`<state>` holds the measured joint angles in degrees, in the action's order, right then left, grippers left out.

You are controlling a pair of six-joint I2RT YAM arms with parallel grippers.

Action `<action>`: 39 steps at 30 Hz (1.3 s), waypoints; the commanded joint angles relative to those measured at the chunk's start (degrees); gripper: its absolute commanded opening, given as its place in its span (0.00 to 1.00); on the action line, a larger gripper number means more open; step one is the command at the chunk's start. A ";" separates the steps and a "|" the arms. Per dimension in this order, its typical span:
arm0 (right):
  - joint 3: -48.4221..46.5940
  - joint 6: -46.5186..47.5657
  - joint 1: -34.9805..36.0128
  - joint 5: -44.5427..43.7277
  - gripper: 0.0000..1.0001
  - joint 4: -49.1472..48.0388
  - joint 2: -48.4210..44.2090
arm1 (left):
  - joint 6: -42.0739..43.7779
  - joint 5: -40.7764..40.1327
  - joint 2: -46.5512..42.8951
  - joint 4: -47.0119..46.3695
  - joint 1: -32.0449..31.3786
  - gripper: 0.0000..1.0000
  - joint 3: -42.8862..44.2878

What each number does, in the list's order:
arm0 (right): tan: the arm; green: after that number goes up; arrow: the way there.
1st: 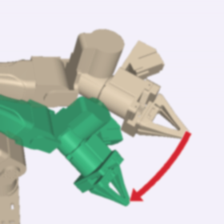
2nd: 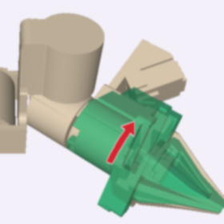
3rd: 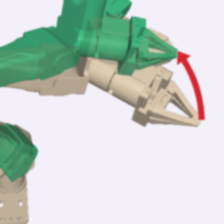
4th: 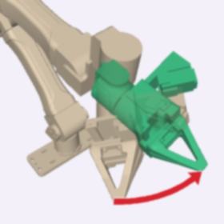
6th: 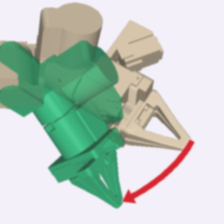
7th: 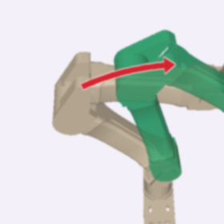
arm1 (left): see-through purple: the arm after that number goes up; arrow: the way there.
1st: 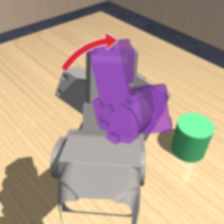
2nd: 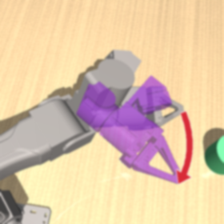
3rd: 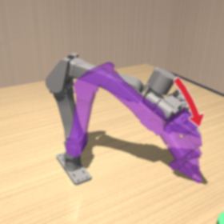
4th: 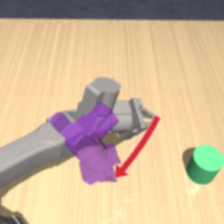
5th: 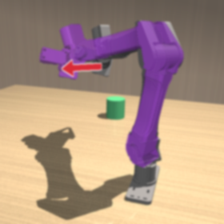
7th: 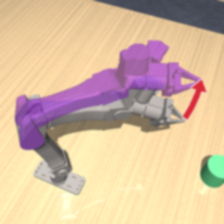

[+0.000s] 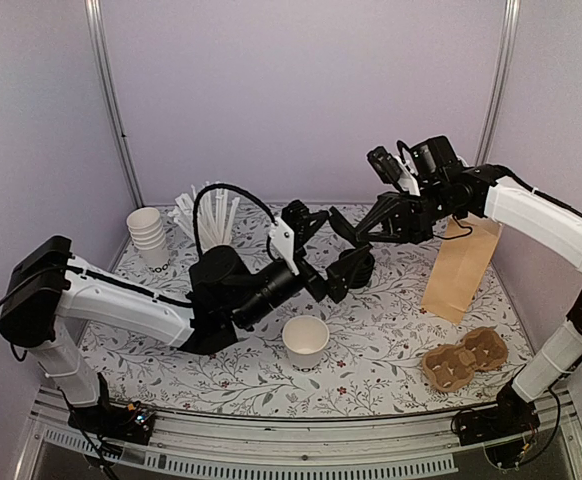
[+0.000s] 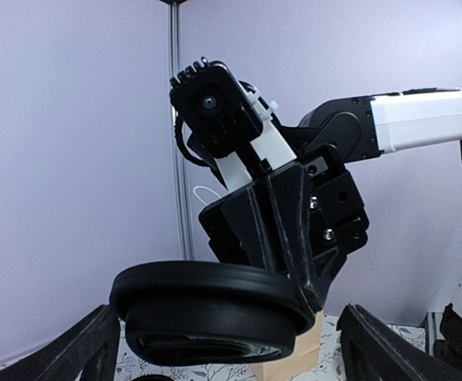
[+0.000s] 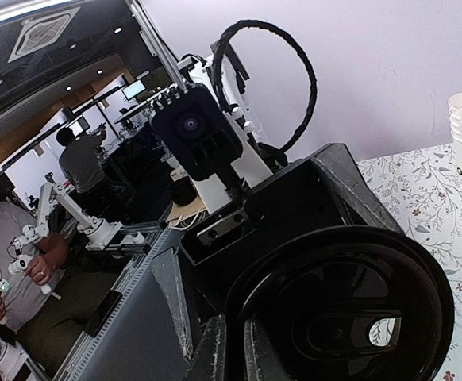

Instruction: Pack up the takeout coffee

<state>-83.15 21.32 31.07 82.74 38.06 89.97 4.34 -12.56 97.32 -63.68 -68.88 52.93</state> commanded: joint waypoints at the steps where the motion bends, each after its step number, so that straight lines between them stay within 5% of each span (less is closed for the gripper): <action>1: 0.95 -1.06 0.51 1.17 0.06 -1.30 -2.20 | -1.74 -0.10 1.69 -1.46 -0.68 0.97 2.44; 17: 0.65 -2.04 0.48 3.13 0.07 -2.18 -2.30 | -2.64 -1.20 1.62 -3.03 -0.12 0.86 0.42; 39: 1.63 -2.64 0.48 3.40 0.07 -3.16 -3.01 | -4.16 -0.87 3.24 -2.34 1.19 0.86 1.08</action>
<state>-82.43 19.03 31.18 84.97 35.79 88.44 0.82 -13.74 100.42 -65.28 -68.38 53.80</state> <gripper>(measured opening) 0.073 0.867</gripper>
